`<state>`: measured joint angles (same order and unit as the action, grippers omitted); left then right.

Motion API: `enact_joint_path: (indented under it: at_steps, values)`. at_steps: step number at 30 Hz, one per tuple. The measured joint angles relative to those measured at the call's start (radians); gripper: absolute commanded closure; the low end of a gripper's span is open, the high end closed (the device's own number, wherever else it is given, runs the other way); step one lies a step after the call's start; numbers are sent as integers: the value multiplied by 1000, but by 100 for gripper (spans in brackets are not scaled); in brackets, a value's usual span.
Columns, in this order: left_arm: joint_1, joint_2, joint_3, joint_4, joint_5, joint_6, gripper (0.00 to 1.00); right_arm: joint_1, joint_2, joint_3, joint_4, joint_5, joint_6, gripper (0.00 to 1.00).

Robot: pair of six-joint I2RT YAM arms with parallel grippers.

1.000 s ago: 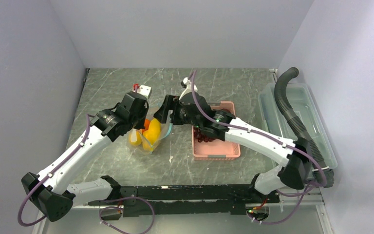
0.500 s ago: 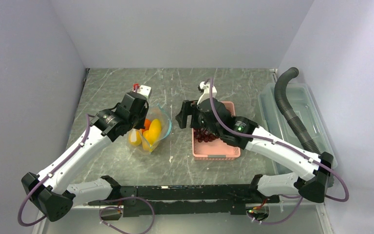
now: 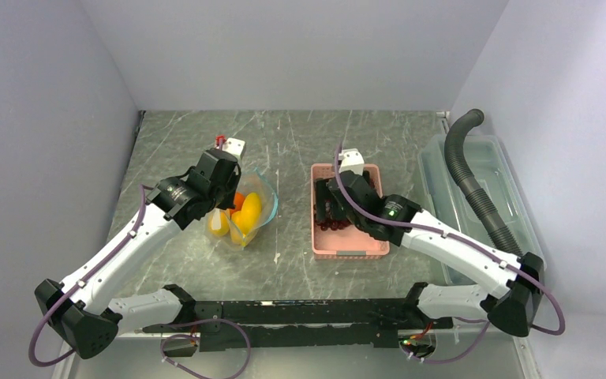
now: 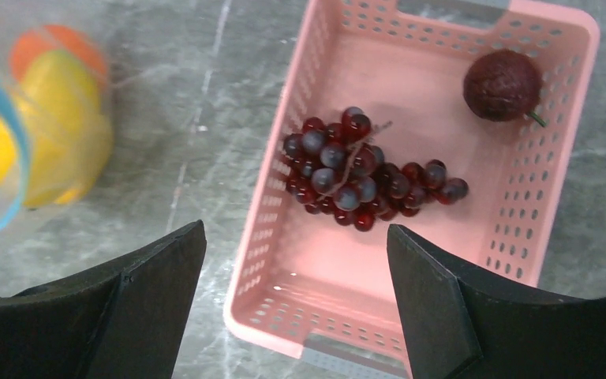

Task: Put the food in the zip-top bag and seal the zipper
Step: Place the fake fruit in the zipper food storage bag, then pick up the fake fruit from the bin.

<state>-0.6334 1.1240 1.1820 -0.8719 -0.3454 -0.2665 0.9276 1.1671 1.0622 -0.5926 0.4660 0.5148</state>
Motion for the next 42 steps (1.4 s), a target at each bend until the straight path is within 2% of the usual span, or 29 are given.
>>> enact_joint_path:
  at_steps: [13,27,33,42]
  values:
    - [0,18,0,0,0,0,100,-173,137,-76,4,-112,-49,8]
    - [0,19,0,0,0,0,100,-245,327,-76,88,-235,-122,4]
    - [0,19,0,0,0,0,100,-263,423,-58,105,-283,-119,4]
    - [0,19,0,0,1,1,100,-275,485,-34,139,-296,-80,5]
